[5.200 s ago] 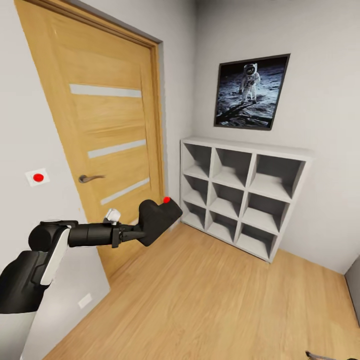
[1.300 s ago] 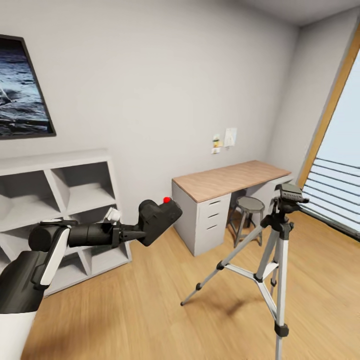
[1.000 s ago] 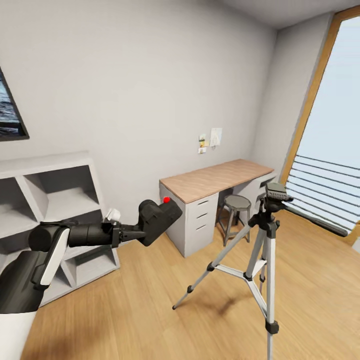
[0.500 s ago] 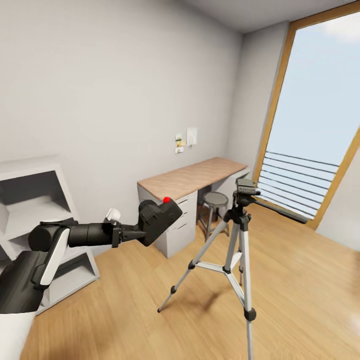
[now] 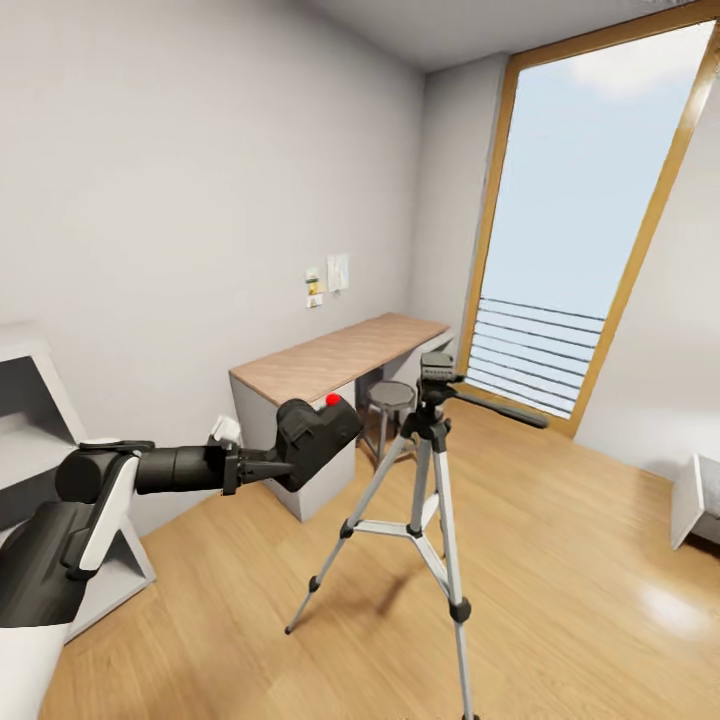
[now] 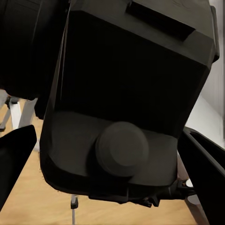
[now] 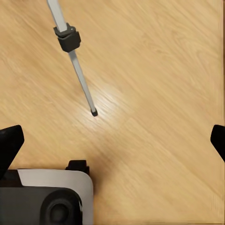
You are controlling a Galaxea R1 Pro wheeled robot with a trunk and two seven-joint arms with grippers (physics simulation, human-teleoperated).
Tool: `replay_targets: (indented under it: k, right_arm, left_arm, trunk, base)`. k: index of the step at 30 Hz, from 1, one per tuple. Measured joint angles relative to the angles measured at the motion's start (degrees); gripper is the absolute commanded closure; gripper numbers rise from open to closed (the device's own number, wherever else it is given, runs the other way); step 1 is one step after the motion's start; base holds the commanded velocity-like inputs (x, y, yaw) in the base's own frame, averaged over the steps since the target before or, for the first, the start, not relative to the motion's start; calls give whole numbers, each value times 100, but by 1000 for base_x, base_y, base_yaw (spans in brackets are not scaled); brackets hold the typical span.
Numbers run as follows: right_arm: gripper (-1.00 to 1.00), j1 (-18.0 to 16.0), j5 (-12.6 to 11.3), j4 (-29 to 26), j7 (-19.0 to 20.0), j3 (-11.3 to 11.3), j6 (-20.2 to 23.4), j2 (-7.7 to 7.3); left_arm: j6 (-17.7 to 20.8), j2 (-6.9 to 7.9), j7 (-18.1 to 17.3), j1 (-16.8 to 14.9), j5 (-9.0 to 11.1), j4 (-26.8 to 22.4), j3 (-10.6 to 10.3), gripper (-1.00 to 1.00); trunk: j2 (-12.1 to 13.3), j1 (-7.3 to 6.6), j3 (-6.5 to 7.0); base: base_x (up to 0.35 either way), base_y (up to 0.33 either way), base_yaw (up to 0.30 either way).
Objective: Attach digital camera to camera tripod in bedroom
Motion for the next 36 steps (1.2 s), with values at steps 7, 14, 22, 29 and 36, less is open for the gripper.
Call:
replay_targets:
  k: [7, 14, 22, 29, 36]
  right_arm:
    - [-100, -1, 0, 1, -7, 0, -1, 5]
    - [-100, -1, 1, 1, -8, 0, -1, 8]
    - [-100, 1, -4, -1, -11, 0, 0, 63]
    - [-100, 1, 0, 0, -17, 0, 0, 73]
    - [-100, 1, 1, 0, -17, 0, 0, 81]
  left_arm:
    - [3, 0, 20, 1, 4, -52, 26, 100]
    - [1, -2, 193, -66, -8, -38, 45, 100]
    - [-3, -24, 1037, -1359, 21, 136, 60, 100]
    - [-4, -30, 1123, -2718, -5, 1343, 58, 100]
    - [17, -196, 1137, -3806, 25, 2397, 42, 100]
  trunk:
    - [0, 0, 0]
    - [0, 0, 0]
    - [0, 0, 2]
    - [0, 0, 1]
    - [0, 0, 1]
  base:
    - [0, 0, -70]
    - [0, 0, -43]
    - [0, 0, -262]
    - [0, 0, -298]
    - [0, 0, -300]
